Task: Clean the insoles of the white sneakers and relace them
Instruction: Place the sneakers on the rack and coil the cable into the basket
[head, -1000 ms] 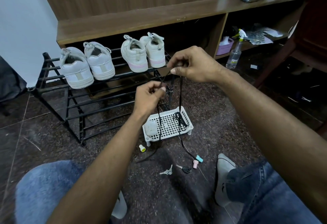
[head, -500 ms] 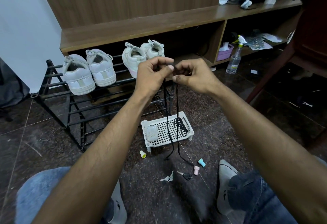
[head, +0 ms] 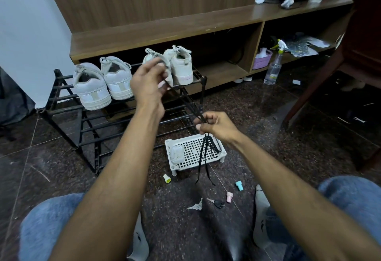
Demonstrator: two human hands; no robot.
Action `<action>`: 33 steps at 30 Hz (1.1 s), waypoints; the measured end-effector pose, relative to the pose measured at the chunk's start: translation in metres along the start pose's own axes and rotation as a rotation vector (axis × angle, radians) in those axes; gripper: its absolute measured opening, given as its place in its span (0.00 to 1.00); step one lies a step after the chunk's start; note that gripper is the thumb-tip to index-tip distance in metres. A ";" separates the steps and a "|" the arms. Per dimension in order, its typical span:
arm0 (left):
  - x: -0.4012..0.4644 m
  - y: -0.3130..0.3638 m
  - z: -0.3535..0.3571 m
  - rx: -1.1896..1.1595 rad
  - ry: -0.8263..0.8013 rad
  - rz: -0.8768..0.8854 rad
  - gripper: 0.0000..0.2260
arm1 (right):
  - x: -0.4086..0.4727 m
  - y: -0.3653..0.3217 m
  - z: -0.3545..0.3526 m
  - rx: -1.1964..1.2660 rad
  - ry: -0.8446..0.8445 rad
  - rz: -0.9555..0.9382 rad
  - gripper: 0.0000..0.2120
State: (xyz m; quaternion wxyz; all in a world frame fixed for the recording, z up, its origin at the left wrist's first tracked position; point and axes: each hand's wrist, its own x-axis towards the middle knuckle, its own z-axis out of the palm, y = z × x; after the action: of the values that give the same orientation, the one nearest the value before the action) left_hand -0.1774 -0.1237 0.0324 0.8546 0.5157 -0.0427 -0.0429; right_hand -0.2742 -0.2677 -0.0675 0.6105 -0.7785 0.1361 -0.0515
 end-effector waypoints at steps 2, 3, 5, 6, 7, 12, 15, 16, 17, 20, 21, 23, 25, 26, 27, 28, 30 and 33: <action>0.013 -0.004 -0.023 -0.105 0.182 -0.070 0.08 | -0.002 0.008 -0.011 -0.012 0.034 0.032 0.08; 0.018 -0.009 -0.037 -0.156 0.263 -0.093 0.08 | -0.003 0.011 -0.016 -0.021 0.048 0.045 0.08; 0.028 -0.023 -0.065 -0.221 0.410 -0.123 0.08 | -0.005 0.017 -0.027 -0.047 0.078 0.070 0.09; 0.032 -0.031 -0.080 -0.231 0.477 -0.145 0.09 | -0.006 0.020 -0.032 -0.058 0.094 0.079 0.09; 0.034 -0.040 -0.093 -0.232 0.538 -0.177 0.09 | -0.006 0.022 -0.036 -0.067 0.107 0.086 0.09; 0.025 -0.088 -0.136 -0.123 0.743 -0.376 0.11 | -0.004 0.023 -0.047 -0.046 0.150 0.085 0.13; 0.013 -0.117 -0.142 -0.070 0.771 -0.502 0.06 | -0.002 0.015 -0.045 0.001 0.112 0.059 0.13; 0.008 -0.124 -0.141 -0.048 0.769 -0.535 0.06 | -0.001 0.012 -0.044 -0.001 0.093 0.050 0.13; 0.002 -0.133 -0.139 0.016 0.768 -0.560 0.07 | 0.000 0.010 -0.042 -0.005 0.073 0.038 0.13; -0.022 -0.153 -0.123 0.228 0.569 -0.574 0.06 | 0.002 0.002 -0.035 0.001 0.022 -0.001 0.13; -0.029 -0.158 -0.115 0.273 0.431 -0.564 0.09 | 0.002 0.000 -0.031 0.010 0.004 -0.013 0.14; -0.040 -0.165 -0.101 0.347 0.107 -0.520 0.19 | 0.002 -0.006 -0.024 0.007 -0.030 -0.036 0.14; -0.048 -0.167 -0.085 0.421 -0.185 -0.446 0.28 | 0.003 -0.011 -0.018 0.000 -0.061 -0.058 0.14; -0.053 -0.168 -0.075 0.453 -0.299 -0.405 0.31 | 0.003 -0.013 -0.015 0.007 -0.075 -0.065 0.14; -0.057 -0.169 -0.065 0.488 -0.394 -0.370 0.33 | 0.004 -0.015 -0.012 0.030 -0.091 -0.070 0.13; -0.062 -0.169 -0.056 0.519 -0.464 -0.335 0.33 | 0.004 -0.017 -0.009 0.059 -0.105 -0.076 0.13; -0.067 -0.173 -0.043 0.556 -0.518 -0.287 0.25 | 0.004 -0.021 -0.005 0.109 -0.113 -0.099 0.13; -0.073 -0.169 -0.036 0.515 -0.505 -0.296 0.02 | 0.006 -0.026 -0.007 0.198 -0.047 -0.152 0.12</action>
State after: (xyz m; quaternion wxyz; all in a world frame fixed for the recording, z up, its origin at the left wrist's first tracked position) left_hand -0.2502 -0.1621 -0.1361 0.6445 0.6872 -0.1861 -0.2790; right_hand -0.2670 -0.2706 -0.0414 0.6816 -0.7236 0.0566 -0.0924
